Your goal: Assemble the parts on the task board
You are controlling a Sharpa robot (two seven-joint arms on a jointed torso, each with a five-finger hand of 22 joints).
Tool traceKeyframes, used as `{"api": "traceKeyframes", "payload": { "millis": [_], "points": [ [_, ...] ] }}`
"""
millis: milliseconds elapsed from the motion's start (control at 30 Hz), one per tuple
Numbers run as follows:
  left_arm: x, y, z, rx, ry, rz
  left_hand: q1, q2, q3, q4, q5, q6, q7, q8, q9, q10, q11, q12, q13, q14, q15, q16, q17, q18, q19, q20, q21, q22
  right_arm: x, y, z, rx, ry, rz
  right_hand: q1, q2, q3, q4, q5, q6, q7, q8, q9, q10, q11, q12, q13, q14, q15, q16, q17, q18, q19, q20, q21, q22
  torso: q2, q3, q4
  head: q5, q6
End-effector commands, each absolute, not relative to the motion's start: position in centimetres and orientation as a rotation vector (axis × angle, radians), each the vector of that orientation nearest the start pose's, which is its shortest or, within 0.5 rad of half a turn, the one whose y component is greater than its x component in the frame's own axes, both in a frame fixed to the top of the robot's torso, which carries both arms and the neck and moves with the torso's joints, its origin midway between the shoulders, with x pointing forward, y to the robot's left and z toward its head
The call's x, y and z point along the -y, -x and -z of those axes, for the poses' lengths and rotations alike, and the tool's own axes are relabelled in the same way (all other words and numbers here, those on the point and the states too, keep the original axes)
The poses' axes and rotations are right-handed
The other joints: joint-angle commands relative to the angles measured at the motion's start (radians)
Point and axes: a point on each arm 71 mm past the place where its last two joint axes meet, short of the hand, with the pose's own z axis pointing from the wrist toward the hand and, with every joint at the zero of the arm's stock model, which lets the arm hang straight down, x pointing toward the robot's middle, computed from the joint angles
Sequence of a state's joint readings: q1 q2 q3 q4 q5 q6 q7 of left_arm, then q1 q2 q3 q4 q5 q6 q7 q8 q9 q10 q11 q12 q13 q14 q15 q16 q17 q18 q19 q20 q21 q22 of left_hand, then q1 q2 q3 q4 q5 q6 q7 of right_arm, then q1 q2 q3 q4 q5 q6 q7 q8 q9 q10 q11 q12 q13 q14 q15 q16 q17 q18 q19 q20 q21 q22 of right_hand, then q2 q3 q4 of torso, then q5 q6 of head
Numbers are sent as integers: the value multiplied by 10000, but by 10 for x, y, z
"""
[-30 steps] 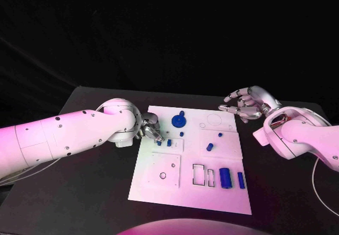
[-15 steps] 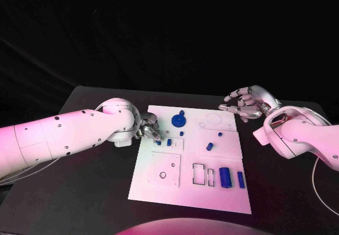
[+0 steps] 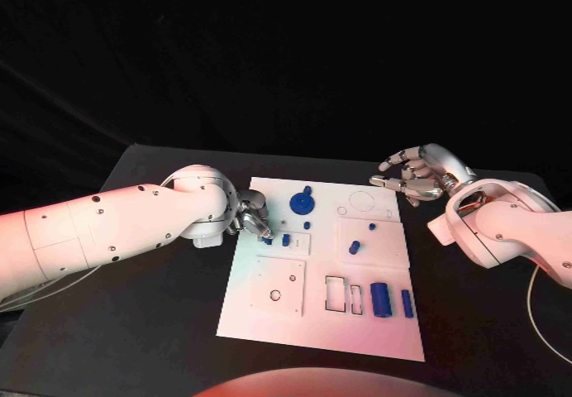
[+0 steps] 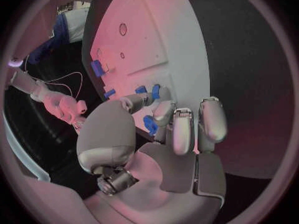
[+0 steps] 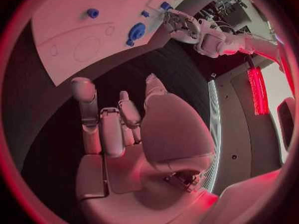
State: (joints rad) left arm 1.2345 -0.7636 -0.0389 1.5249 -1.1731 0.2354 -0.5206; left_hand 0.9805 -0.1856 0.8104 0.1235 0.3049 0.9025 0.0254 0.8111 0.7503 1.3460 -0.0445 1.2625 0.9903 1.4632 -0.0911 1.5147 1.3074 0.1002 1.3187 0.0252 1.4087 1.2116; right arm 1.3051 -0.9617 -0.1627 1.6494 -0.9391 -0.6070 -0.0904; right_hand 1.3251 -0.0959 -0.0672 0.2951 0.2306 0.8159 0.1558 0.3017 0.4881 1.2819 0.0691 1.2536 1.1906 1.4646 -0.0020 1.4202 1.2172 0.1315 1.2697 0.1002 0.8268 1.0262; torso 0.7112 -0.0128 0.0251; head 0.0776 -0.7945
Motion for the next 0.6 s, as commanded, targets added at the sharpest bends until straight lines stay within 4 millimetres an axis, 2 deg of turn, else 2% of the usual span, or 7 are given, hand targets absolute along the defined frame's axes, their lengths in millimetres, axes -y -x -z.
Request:
{"api": "traceKeyframes", "payload": {
  "millis": [33, 533, 600],
  "points": [
    [-176, -475, 214, -23621, -624, 3928, 93, -8, 154, -109, 17, -11, -85, -17, 16, -19, -54, 33, 16, 750, -71, 42, 1296, -195, 15, -11, -51, -18, 240, -469, 164, -15594, -4078, -7860, -50, 71, -58, -8, -19, -71, -31, 22, 16, -76, 3, -52, -3, 250, -42, -40, -13, 145, -57, -14, -54, -1, 0, 3, -2, 12, -4],
    [-174, -474, 214, -23566, -599, 4009, 150, -86, 274, -225, -3, 51, -101, 25, 40, 48, -66, 87, 114, 754, -76, 45, 1304, -203, 42, -12, -38, 16, 240, -469, 164, -15587, -4079, -7856, -50, 71, -58, -8, -19, -71, -31, 22, 16, -76, 3, -52, -3, 250, -42, -40, -13, 145, -57, -14, -54, -1, 7, 6, -6, 7, -3],
    [-174, -474, 214, -23577, -602, 4016, 53, -176, 243, -181, -43, 96, -97, 41, 47, 66, -62, 85, 109, 754, -74, 44, 1303, -204, 49, -15, -37, 22, 240, -469, 164, -15586, -4081, -7854, -50, 71, -58, -8, -19, -71, -31, 22, 16, -76, 3, -52, -3, 250, -42, -40, -13, 145, -57, -14, -54, -1, 3, 8, -7, 5, -1]
  ]
}}
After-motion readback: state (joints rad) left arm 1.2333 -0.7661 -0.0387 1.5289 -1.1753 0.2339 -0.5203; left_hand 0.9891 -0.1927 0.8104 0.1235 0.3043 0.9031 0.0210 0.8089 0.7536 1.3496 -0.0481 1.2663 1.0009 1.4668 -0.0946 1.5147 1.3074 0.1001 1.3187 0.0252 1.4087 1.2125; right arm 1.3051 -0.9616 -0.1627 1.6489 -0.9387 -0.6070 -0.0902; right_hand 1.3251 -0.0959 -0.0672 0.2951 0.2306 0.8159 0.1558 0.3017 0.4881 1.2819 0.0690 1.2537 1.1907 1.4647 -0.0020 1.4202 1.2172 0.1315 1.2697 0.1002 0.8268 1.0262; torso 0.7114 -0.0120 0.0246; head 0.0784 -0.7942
